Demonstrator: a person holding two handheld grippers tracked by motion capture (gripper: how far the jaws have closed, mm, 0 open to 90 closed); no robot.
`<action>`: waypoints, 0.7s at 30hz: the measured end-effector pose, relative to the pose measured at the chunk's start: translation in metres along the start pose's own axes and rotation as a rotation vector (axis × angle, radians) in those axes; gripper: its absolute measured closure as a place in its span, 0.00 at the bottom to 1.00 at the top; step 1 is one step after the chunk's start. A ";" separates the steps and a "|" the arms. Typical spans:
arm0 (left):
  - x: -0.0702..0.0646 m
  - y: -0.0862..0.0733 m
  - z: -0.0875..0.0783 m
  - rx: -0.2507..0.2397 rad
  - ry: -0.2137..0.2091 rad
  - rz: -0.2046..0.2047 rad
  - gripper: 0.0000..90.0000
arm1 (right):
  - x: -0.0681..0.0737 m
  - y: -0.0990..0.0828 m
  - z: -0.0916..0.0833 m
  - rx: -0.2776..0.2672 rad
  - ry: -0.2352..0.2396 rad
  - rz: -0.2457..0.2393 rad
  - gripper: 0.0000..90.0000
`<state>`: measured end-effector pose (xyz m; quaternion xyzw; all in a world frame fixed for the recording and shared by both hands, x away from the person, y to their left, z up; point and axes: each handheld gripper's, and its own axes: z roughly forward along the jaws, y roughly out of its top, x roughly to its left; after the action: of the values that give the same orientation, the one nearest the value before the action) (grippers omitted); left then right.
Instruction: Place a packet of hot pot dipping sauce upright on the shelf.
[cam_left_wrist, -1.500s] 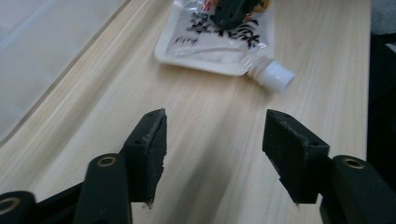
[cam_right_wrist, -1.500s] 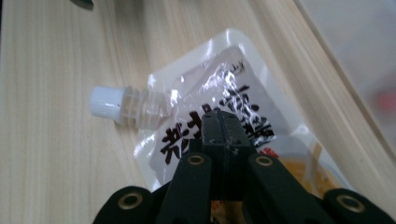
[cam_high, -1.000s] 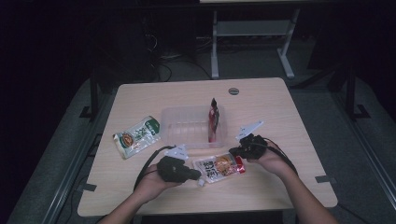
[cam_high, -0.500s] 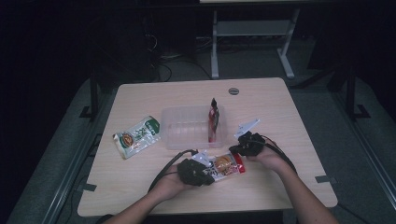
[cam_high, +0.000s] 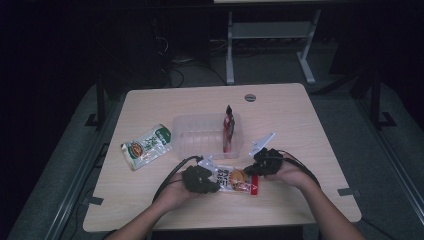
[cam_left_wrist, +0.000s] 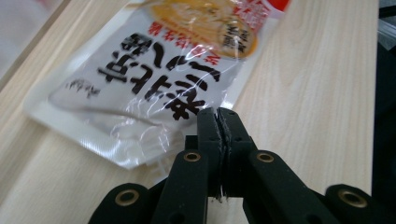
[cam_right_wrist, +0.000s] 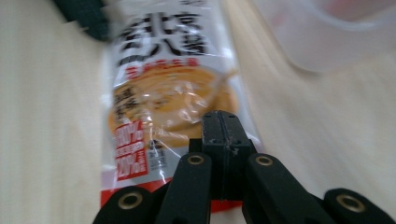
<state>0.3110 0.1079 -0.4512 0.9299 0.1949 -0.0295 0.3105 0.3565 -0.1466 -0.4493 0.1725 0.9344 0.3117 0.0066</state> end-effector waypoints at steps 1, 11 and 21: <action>0.001 0.000 0.000 0.002 0.001 -0.001 0.98 | 0.002 0.001 0.001 0.003 0.009 -0.005 1.00; 0.001 -0.001 0.000 0.007 0.001 -0.004 0.98 | -0.007 0.002 -0.007 -0.050 -0.101 0.043 1.00; 0.003 -0.002 -0.001 0.012 0.007 -0.010 0.98 | -0.014 -0.006 0.000 0.009 -0.061 0.034 1.00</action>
<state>0.3132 0.1109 -0.4522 0.9309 0.2002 -0.0290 0.3042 0.3681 -0.1558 -0.4544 0.1977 0.9321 0.3021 0.0289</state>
